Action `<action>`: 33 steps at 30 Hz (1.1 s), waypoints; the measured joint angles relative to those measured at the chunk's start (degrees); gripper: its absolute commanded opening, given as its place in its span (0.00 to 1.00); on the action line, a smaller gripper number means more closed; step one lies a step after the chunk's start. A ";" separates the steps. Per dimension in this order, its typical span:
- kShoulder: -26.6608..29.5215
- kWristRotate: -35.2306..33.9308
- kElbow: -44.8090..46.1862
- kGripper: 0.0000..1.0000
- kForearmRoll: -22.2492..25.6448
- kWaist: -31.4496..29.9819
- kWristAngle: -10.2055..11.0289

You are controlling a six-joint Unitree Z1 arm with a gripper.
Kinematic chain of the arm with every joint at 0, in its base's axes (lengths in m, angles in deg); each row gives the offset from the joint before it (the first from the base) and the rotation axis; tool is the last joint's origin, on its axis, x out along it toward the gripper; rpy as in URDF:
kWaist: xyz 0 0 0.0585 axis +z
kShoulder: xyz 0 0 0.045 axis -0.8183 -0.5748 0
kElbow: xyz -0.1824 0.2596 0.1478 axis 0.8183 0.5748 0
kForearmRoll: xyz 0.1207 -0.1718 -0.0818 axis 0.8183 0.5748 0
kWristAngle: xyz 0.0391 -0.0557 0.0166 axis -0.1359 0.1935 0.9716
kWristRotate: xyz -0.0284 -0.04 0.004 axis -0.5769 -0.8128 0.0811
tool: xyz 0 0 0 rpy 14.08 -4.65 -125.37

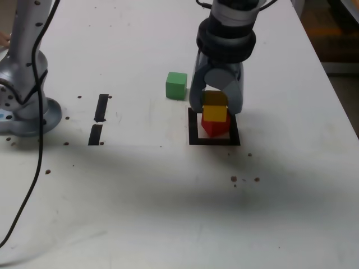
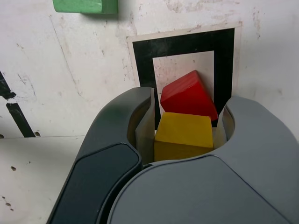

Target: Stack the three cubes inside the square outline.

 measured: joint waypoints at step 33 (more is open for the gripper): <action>6.21 -3.99 2.44 0.97 2.03 -2.37 -0.20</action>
